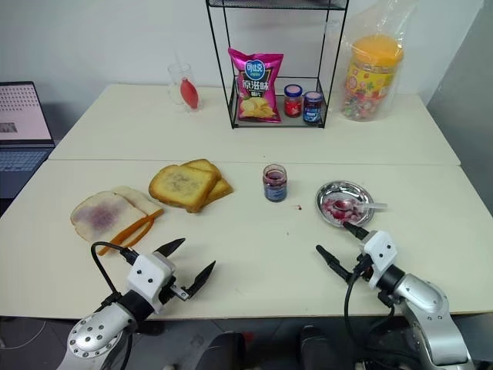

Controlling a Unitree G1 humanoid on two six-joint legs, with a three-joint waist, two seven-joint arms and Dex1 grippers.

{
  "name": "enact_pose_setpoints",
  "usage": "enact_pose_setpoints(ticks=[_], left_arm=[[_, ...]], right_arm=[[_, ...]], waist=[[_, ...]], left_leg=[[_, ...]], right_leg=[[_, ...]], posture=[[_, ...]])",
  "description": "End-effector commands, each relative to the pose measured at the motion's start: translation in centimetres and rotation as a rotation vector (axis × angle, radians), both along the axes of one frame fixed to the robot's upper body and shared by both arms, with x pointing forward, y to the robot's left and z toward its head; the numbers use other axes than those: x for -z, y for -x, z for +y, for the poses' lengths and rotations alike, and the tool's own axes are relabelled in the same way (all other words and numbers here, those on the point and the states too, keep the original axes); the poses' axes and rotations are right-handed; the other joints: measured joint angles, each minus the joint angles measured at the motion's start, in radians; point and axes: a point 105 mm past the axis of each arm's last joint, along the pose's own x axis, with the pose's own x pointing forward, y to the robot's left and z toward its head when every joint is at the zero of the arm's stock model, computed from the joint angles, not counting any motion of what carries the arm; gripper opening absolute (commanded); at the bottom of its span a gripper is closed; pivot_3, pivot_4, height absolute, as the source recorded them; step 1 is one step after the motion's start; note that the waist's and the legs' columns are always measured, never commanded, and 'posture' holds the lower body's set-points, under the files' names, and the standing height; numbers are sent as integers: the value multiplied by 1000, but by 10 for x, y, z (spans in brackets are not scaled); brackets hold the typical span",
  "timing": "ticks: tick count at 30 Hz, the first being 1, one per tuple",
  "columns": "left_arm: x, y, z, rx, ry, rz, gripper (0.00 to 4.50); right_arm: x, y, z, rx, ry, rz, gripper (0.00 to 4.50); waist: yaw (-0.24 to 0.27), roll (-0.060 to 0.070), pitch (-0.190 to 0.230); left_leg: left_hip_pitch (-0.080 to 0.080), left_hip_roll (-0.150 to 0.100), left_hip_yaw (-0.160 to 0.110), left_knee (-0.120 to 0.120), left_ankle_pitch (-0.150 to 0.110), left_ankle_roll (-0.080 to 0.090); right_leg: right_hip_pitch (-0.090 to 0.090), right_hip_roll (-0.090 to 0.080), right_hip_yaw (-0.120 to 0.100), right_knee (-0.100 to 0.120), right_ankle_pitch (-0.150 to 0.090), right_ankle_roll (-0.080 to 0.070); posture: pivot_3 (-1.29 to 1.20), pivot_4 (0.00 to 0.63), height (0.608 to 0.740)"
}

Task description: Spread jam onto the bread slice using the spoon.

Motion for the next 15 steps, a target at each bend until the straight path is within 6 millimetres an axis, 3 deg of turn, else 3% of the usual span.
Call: enact_pose_setpoints(ticks=[1,15], left_arm=[[-9,2,-7,29,16,-37,4500],[-8,5,-4,14,-5,-58,4500]], right_arm=[[-11,0,4,-15,7,-52,4455],[-8,3,10,-37,19,-51,4455]], waist=[[0,0,0],[0,0,0]], left_leg=[[0,0,0,0,0,0],[0,0,0,0,0,0]], right_leg=[[0,0,0,0,0,0],[0,0,0,0,0,0]], posture=[[0,150,740],[0,150,740]])
